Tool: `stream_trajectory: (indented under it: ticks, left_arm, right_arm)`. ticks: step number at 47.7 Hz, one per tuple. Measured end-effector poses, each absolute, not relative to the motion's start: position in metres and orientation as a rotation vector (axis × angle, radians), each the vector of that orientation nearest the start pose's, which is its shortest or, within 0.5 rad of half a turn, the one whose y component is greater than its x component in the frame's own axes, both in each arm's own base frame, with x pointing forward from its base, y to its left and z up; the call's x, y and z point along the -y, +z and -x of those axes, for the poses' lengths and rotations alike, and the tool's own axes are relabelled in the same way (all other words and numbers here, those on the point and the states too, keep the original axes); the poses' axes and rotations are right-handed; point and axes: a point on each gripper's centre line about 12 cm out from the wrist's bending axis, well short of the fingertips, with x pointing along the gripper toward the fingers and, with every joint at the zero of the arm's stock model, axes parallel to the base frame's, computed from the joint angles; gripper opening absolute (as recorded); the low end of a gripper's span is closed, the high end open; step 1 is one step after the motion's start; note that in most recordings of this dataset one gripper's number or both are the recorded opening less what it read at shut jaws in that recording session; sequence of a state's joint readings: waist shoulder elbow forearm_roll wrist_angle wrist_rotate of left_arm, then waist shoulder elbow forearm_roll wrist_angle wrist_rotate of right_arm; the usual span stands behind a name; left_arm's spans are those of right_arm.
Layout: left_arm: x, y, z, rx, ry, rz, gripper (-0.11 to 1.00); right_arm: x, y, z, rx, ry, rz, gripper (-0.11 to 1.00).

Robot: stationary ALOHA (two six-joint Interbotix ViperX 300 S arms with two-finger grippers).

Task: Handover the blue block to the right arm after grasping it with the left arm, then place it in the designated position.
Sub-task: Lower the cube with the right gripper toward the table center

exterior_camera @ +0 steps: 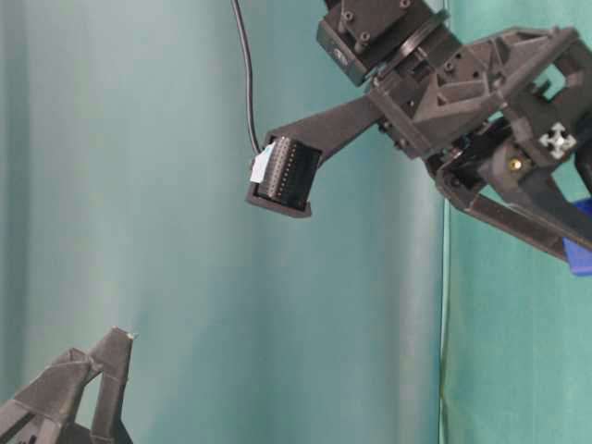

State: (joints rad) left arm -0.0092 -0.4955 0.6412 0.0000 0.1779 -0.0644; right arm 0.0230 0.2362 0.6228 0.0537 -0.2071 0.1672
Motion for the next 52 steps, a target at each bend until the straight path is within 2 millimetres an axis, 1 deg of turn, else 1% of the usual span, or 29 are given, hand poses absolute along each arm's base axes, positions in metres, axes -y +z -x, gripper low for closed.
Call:
stream_trajectory:
  ticks: [13, 26, 27, 30, 32, 35, 41, 52]
  left_arm:
    - [0.0029, 0.3386, -0.3183, -0.322, 0.001, 0.062, 1.00]
    - [0.0029, 0.3381, -0.3187, -0.324, 0.001, 0.062, 1.00]
    - [0.0029, 0.3387, -0.3188, -0.322, 0.001, 0.062, 1.00]
    - [0.0029, 0.3392, -0.3185, -0.321, 0.001, 0.062, 1.00]
    - [0.0029, 0.3383, -0.3187, -0.322, 0.001, 0.062, 1.00]
    - [0.0029, 0.3389, -0.3188, -0.321, 0.001, 0.062, 1.00]
    - [0.0029, 0.3389, -0.3188, -0.321, 0.001, 0.064, 1.00]
    - [0.0029, 0.3392, -0.3185, -0.321, 0.001, 0.064, 1.00]
  right_arm:
    - [-0.0096, 0.1038, -0.4166, -0.665, -0.058, -0.199, 0.56]
    - [-0.0109, 0.1066, -0.4189, -0.656, -0.055, -0.200, 0.56]
    - [-0.0110, 0.1058, -0.4188, -0.659, -0.055, -0.199, 0.59]
    - [-0.0110, 0.1069, -0.4198, -0.654, -0.055, -0.200, 0.76]
    - [-0.0117, 0.1080, -0.4203, -0.651, -0.052, -0.199, 0.85]
    - [-0.0117, 0.1082, -0.4212, -0.650, -0.052, -0.199, 0.93]
    - [-0.0117, 0.1089, -0.4212, -0.648, -0.052, -0.199, 0.88]
    - [-0.0117, 0.1099, -0.4222, -0.644, -0.051, -0.199, 0.89]
